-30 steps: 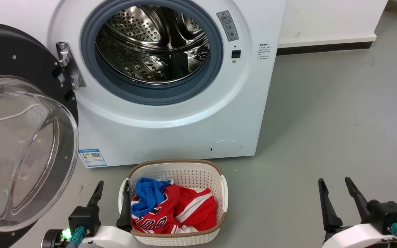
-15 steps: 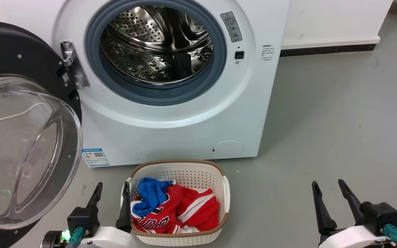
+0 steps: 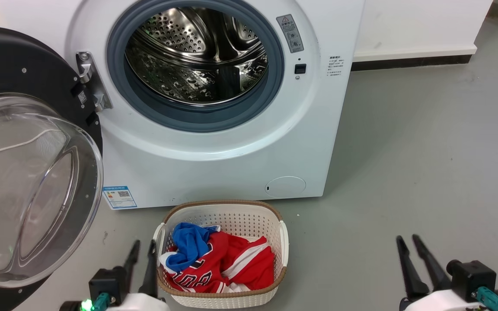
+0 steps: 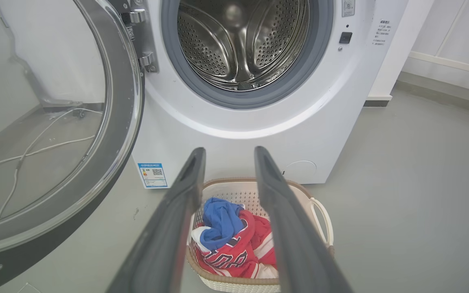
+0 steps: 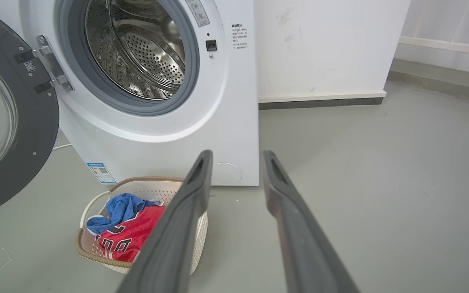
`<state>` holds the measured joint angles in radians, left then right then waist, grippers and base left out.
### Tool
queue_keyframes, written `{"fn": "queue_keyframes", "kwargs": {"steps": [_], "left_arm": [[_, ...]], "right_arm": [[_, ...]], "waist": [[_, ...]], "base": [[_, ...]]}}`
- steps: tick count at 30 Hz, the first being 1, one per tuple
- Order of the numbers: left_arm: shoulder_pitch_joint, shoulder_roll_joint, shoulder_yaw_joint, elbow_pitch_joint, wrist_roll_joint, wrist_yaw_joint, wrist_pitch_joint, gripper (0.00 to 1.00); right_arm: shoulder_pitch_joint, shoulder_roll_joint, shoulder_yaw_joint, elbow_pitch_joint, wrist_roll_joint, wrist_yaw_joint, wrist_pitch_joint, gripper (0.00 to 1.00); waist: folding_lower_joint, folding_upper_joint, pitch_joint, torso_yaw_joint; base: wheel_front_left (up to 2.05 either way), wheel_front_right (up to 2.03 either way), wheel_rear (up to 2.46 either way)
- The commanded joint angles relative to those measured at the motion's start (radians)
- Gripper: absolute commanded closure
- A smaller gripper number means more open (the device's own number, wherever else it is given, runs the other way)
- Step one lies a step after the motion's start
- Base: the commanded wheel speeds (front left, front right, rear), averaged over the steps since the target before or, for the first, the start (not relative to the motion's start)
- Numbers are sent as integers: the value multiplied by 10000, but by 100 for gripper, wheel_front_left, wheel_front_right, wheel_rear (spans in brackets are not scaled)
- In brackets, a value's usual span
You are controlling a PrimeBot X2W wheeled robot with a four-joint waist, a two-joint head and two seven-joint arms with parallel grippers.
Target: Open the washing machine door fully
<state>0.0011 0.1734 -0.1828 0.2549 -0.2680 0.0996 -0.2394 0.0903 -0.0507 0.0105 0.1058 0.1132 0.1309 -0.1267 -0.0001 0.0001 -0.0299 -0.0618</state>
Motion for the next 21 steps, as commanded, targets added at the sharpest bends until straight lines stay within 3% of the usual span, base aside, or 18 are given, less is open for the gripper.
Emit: {"fn": "queue_keyframes", "kwargs": {"steps": [1, 21], "left_arm": [[-10, -17, 37, 41, -109, -22, 40, 100], [-305, -315, 771, -7, -3393, -589, 906, 100]], "right_arm": [[19, 0, 11, 11, 111, 0, -3, 100], [-510, -163, -102, 333, 3978, 0, 433, 100]], "waist": [[1, -1, 2, 3], [1, -1, 52, 97]], "base": [[0, 0, 0], [0, 0, 0]]}}
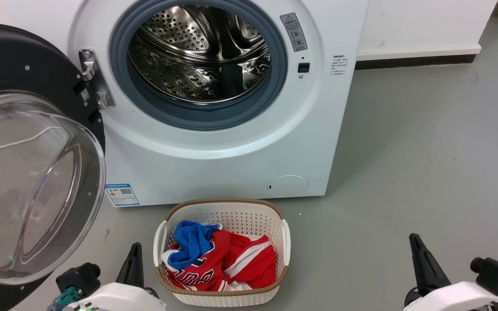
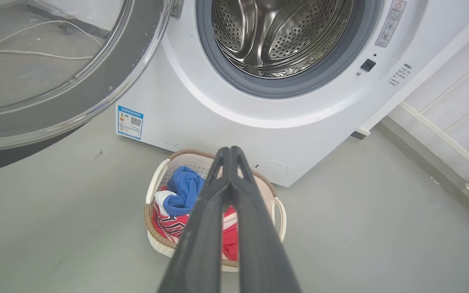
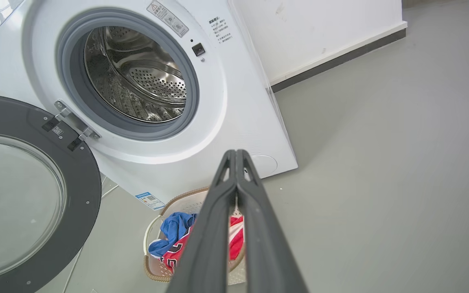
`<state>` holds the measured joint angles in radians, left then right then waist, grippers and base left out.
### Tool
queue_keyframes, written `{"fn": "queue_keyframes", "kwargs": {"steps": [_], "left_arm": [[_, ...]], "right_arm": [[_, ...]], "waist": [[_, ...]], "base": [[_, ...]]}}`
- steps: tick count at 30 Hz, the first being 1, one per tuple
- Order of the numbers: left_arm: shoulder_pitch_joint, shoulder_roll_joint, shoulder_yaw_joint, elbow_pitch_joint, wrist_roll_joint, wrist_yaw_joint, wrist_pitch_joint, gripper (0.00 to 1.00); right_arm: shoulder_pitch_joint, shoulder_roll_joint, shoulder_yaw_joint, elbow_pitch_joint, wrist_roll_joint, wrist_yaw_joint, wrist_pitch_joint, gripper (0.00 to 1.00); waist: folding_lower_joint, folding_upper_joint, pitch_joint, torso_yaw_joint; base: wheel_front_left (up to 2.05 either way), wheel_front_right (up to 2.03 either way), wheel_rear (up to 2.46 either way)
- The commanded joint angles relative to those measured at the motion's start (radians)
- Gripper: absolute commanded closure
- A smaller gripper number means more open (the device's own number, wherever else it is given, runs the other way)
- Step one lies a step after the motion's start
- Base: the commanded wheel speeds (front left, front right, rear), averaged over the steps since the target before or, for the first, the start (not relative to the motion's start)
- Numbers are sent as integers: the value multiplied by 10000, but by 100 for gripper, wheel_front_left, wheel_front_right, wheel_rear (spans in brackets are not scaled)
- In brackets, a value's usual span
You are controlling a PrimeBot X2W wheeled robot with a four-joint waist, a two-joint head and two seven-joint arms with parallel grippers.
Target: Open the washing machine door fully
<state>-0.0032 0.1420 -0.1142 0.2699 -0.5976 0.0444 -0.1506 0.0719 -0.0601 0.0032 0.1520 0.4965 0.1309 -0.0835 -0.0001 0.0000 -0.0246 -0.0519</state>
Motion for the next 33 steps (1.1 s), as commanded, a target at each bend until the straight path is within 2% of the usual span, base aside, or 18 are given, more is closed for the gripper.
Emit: {"fn": "queue_keyframes", "kwargs": {"steps": [1, 33], "left_arm": [[-273, -15, 118, -159, -250, -60, 60, 100], [-638, -393, 1031, -216, -4360, -775, 1134, 100]], "right_arm": [[-347, -75, -35, -114, 321, -1, 22, 100], [-974, -169, -301, 293, 5002, -1, 666, 100]], "waist": [[1, 0, 2, 4], [1, 0, 86, 161]], "base": [[0, 0, 0], [0, 0, 0]]}}
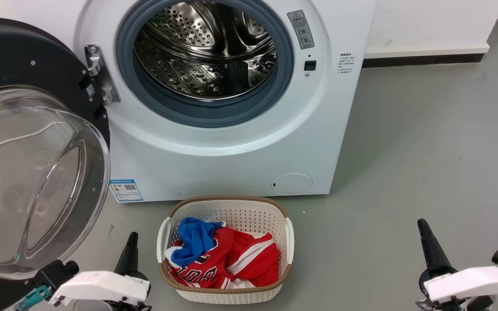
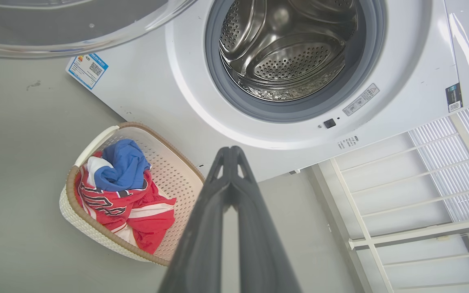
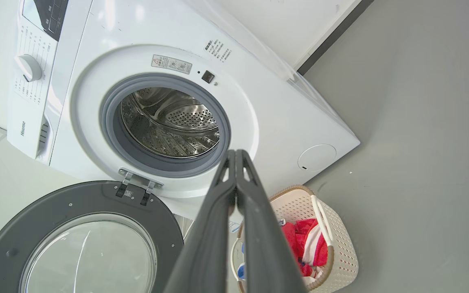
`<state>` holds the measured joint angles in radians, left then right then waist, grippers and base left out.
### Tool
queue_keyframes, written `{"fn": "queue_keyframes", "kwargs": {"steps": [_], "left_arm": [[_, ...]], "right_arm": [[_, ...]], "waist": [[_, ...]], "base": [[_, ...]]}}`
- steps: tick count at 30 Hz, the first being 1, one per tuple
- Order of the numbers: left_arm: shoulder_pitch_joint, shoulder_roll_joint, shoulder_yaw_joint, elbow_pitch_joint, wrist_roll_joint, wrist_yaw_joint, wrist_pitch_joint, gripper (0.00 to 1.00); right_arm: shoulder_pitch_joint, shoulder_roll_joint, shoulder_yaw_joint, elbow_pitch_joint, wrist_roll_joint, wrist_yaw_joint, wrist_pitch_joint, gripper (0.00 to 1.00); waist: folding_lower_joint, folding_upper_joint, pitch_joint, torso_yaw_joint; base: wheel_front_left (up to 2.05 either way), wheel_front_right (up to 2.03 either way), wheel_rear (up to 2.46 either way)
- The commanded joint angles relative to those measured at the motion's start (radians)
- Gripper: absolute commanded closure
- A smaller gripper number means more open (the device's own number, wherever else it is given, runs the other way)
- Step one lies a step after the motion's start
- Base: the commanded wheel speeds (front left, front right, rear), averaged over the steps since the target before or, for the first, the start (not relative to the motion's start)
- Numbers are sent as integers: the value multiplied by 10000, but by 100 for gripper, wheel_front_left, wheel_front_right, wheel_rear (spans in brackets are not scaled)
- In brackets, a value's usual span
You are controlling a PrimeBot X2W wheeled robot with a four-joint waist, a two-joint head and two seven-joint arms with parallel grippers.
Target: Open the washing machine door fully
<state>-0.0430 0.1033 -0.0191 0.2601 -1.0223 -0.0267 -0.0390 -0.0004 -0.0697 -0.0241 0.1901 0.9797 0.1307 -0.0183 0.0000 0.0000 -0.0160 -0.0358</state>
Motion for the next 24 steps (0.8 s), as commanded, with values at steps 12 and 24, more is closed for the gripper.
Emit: {"fn": "queue_keyframes", "kwargs": {"steps": [12, 24], "left_arm": [[-361, -110, 353, -136, -1340, -286, 351, 100], [-444, -223, 595, -141, -2448, -476, 638, 100]], "right_arm": [[-437, -77, -138, 48, 1547, 1, 235, 100], [-602, -71, -247, 166, 2774, 1, 449, 100]], "waist": [[0, 0, 32, 59], [0, 0, 64, 119]], "base": [[0, 0, 0], [0, 0, 0]]}}
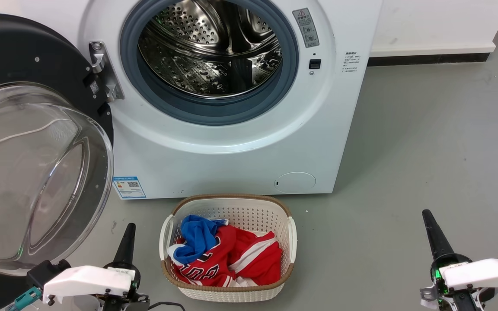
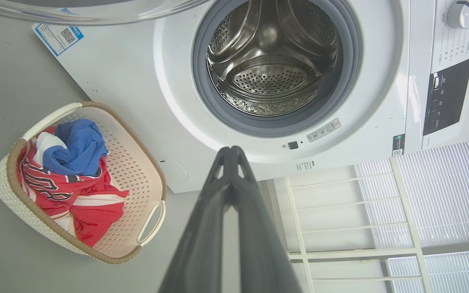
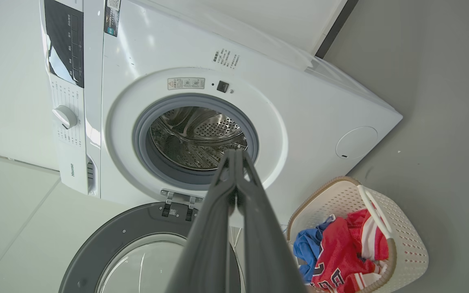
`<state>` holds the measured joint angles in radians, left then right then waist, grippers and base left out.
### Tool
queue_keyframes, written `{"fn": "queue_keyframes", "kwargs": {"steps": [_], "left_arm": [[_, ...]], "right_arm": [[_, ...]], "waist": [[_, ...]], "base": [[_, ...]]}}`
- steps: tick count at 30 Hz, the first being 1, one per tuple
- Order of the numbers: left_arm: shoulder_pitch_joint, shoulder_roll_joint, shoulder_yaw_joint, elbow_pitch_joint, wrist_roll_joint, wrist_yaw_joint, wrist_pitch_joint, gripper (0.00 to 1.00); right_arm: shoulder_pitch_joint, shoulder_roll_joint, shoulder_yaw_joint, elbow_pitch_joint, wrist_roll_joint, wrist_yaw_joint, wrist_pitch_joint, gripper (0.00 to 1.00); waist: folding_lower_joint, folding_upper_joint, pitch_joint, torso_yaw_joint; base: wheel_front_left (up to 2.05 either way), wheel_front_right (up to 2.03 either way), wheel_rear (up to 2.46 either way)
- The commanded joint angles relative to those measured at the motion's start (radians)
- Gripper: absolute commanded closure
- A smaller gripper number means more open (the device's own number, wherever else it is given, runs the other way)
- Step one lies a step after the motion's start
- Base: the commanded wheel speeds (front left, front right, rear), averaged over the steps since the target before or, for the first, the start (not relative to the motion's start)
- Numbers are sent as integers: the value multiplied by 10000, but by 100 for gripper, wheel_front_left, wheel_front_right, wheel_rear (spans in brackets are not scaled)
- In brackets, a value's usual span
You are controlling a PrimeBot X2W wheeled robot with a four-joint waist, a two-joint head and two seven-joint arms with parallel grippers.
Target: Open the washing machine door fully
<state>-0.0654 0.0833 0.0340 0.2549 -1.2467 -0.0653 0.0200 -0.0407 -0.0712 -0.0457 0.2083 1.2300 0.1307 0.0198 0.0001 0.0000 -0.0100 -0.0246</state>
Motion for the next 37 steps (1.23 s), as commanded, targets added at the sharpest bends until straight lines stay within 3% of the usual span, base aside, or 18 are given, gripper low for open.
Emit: {"fn": "queue_keyframes", "kwargs": {"steps": [1, 37], "left_arm": [[-228, -34, 86, -90, -290, -100, 72, 100], [-449, -271, 664, -106, -2929, -564, 770, 100]], "right_arm": [[-219, -55, -38, -10, 359, 1, 74, 100], [-629, 2, -342, 284, 3260, 1, 613, 100]], "waist": [[-1, 0, 6, 11], [-1, 0, 98, 184]], "base": [[0, 0, 0], [0, 0, 0]]}}
